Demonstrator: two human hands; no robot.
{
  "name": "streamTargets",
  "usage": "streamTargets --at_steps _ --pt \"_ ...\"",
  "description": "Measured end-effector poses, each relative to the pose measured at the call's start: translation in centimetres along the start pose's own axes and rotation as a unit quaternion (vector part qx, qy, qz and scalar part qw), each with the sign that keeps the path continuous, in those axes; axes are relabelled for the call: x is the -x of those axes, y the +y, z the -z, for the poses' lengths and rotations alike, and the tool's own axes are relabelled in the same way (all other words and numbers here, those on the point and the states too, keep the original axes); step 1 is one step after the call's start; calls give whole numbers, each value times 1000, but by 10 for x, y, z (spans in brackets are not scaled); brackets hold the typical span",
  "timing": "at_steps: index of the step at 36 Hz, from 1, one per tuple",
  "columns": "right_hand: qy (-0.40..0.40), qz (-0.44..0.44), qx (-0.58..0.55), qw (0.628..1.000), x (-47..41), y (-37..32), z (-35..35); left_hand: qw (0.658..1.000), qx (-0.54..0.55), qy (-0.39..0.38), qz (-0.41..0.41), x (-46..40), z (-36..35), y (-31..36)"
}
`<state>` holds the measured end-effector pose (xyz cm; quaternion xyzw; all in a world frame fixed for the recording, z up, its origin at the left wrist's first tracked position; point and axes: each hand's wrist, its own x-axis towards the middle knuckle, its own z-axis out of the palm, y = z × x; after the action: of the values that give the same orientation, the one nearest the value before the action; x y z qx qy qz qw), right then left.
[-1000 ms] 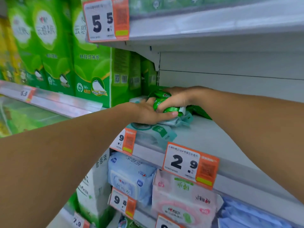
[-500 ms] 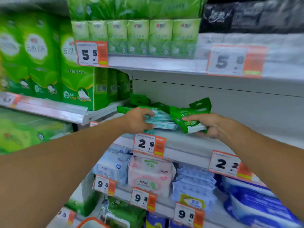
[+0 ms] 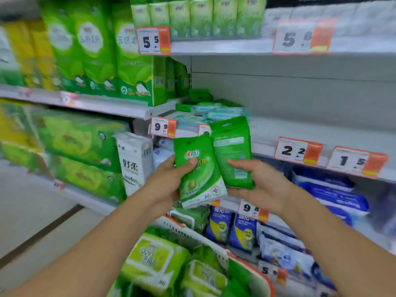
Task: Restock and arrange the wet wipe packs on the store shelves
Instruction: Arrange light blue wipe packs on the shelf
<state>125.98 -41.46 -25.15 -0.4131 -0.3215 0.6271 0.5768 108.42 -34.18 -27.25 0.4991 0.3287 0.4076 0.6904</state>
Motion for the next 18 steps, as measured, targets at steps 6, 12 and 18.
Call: streamTargets --at_steps 6,12,18 --pt "165 175 665 707 -3 34 11 995 -71 67 -37 18 40 9" --pt "205 330 722 573 -5 42 -6 994 -73 70 -37 29 55 5" --pt "207 329 720 575 -11 52 -14 996 -47 69 -30 30 64 10"
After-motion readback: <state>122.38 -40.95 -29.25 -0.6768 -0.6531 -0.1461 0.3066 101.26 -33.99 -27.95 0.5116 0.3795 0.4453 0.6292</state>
